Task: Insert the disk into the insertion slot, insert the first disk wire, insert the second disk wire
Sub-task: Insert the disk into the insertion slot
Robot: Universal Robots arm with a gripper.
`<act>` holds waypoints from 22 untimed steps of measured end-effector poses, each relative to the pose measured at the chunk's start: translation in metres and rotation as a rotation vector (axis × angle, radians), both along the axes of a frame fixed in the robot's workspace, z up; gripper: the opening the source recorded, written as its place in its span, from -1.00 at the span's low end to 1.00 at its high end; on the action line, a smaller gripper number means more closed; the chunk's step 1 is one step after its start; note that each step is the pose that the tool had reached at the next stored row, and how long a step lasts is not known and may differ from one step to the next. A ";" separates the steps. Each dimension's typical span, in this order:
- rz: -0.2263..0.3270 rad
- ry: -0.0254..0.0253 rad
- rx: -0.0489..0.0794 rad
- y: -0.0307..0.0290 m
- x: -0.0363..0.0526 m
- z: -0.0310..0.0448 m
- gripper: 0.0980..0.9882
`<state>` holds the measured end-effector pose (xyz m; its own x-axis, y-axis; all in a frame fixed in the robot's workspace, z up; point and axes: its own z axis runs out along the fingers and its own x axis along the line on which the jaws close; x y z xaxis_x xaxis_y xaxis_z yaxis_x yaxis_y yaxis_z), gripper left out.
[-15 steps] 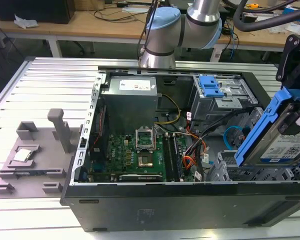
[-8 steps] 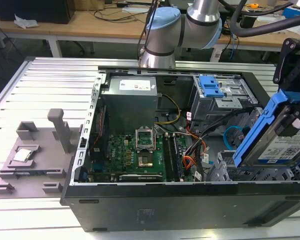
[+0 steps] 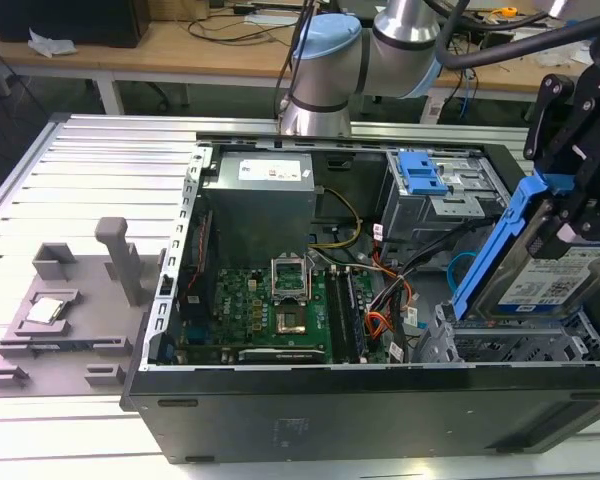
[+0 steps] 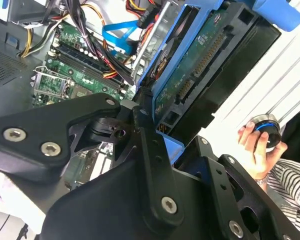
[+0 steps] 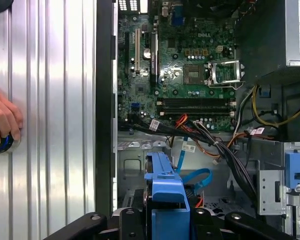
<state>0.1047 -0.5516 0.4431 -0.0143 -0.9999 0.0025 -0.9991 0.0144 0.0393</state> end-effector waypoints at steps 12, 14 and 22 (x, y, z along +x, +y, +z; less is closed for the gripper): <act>0.001 0.0001 0.000 0.0026 -0.0027 -0.0195 -0.39; 0.001 0.0000 0.000 0.0025 -0.0027 -0.0226 -0.39; 0.001 0.0001 0.000 0.0025 -0.0027 -0.0367 -0.39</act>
<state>0.1019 -0.5490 0.4065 -0.0136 -0.9999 0.0025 -0.9991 0.0137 0.0394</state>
